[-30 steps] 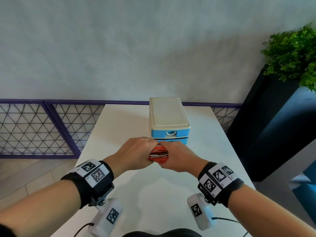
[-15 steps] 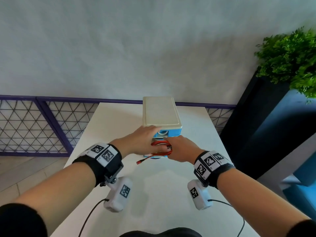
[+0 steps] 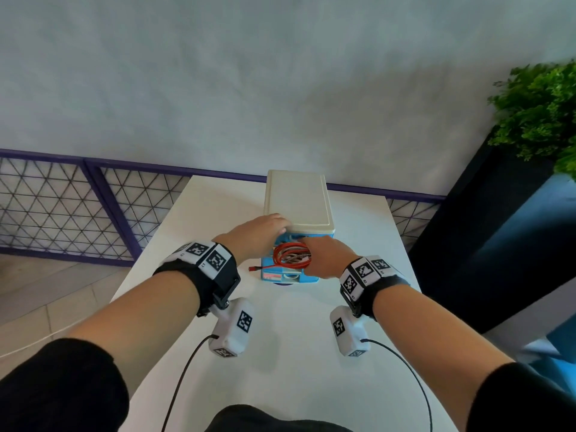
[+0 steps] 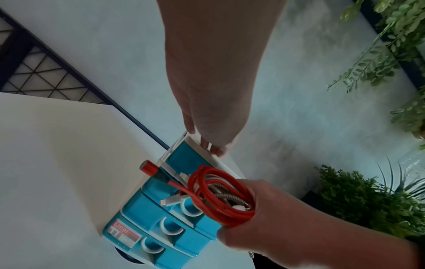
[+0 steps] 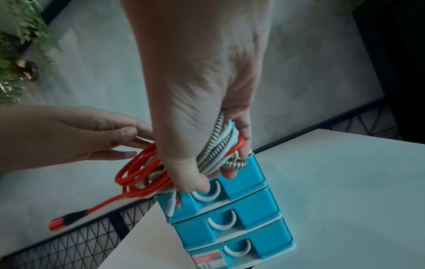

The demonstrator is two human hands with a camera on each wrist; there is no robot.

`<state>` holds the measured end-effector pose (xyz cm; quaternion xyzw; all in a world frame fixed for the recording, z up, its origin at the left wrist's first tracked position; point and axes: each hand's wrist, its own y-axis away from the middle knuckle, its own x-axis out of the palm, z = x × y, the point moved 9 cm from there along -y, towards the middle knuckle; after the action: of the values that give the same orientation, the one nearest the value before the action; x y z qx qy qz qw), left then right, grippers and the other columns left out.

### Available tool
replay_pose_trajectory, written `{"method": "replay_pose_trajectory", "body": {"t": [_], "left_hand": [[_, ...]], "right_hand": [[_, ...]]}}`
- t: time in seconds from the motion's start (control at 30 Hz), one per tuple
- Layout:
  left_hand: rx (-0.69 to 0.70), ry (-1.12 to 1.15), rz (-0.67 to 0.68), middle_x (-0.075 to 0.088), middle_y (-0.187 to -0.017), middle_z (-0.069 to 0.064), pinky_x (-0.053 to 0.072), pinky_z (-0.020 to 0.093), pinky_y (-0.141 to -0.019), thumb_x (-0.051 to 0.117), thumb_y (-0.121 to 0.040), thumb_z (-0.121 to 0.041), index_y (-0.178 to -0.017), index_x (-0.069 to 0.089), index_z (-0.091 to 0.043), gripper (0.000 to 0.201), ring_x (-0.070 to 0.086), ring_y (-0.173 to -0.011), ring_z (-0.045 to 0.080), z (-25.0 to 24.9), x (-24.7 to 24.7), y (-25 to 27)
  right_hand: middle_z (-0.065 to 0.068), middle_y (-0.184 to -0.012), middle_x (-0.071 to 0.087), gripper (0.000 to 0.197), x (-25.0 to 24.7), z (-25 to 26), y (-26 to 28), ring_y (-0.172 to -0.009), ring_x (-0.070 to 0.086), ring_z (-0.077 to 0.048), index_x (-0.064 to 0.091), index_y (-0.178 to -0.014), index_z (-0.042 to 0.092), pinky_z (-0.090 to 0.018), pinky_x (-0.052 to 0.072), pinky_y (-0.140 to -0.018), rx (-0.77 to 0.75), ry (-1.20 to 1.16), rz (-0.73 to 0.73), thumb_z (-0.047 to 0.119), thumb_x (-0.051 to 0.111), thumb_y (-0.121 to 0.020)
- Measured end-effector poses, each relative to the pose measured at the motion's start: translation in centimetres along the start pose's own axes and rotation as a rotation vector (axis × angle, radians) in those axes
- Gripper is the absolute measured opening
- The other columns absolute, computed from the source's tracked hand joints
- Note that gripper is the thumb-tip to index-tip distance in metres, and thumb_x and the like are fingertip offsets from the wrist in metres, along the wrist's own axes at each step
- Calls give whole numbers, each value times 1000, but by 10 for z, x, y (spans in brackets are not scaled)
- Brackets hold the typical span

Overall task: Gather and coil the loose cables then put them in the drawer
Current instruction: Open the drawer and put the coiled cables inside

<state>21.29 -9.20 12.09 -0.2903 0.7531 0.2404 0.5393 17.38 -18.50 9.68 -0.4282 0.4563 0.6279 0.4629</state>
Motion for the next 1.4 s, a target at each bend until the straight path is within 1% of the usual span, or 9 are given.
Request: {"method": "replay_pose_trajectory", "body": {"t": [0.27,0.37,0.5,0.7,0.8,0.9,1.03,1.23,1.4], "left_hand": [[11,25,11,59,-119,7,44,33,-92,47,-92,2,-119,59,-11,32,56,-109,23,10,-9,-15],[14,110,-16,59,-118,3,42,32,-92,53,-92,-10,-120,60,-15,29,54,-109,21,17,-11,-16],[26,80,-2,51,-118,-5,42,29,-91,75,-77,-25,-124,55,-21,51,51,-106,14,21,-4,-16],[66,-5,86,41,-121,-10,48,44,-89,81,-66,-37,-127,48,-22,71,49,-109,15,20,5,-16],[109,83,118,37,-114,-16,46,45,-93,80,-55,-48,-125,47,-25,80,47,-112,15,21,7,-12],[138,52,143,37,-128,-12,36,36,-106,77,-50,-57,-133,43,-29,94,40,-121,13,18,8,-11],[105,59,152,41,-123,-6,41,41,-99,73,-43,-63,-125,43,-21,97,45,-114,18,19,9,-10],[9,320,211,46,-131,-7,39,33,-104,83,-67,-25,-128,47,-19,72,45,-120,13,18,1,-3],[44,412,134,63,-120,-9,43,31,-95,73,-79,-28,-113,61,-25,36,57,-110,10,17,-4,3]], "right_hand": [[-4,-108,68,39,-10,1,7,-96,64,-24,59,-114,16,-27,46,-72,-55,-56,48,28,69,-77],[-5,-104,67,35,-4,6,24,-91,62,-23,60,-109,14,-27,43,-69,-79,-62,81,25,69,-77],[0,-90,61,31,0,8,40,-79,55,-17,60,-104,14,-21,41,-61,-89,-80,150,22,70,-76],[3,-75,66,27,-28,-5,53,-52,58,-4,55,-86,31,-19,49,-51,-19,-277,195,13,71,-74],[5,-70,65,26,-53,-17,49,-54,60,-8,58,-95,23,-20,51,-53,68,-300,82,13,70,-74],[4,-68,64,26,-65,-30,42,-54,61,-11,60,-95,15,-20,48,-49,199,-233,-17,19,68,-71],[-1,-87,64,42,-46,-28,35,-72,64,-18,58,-109,13,-29,56,-64,305,-45,78,27,69,-71],[-4,-99,58,65,-35,-10,28,-86,57,-23,35,-133,8,-32,44,-67,380,119,64,28,64,-78],[-8,-115,61,70,-28,1,20,-98,64,-26,22,-142,0,-30,41,-67,390,223,20,24,56,-86]]}}
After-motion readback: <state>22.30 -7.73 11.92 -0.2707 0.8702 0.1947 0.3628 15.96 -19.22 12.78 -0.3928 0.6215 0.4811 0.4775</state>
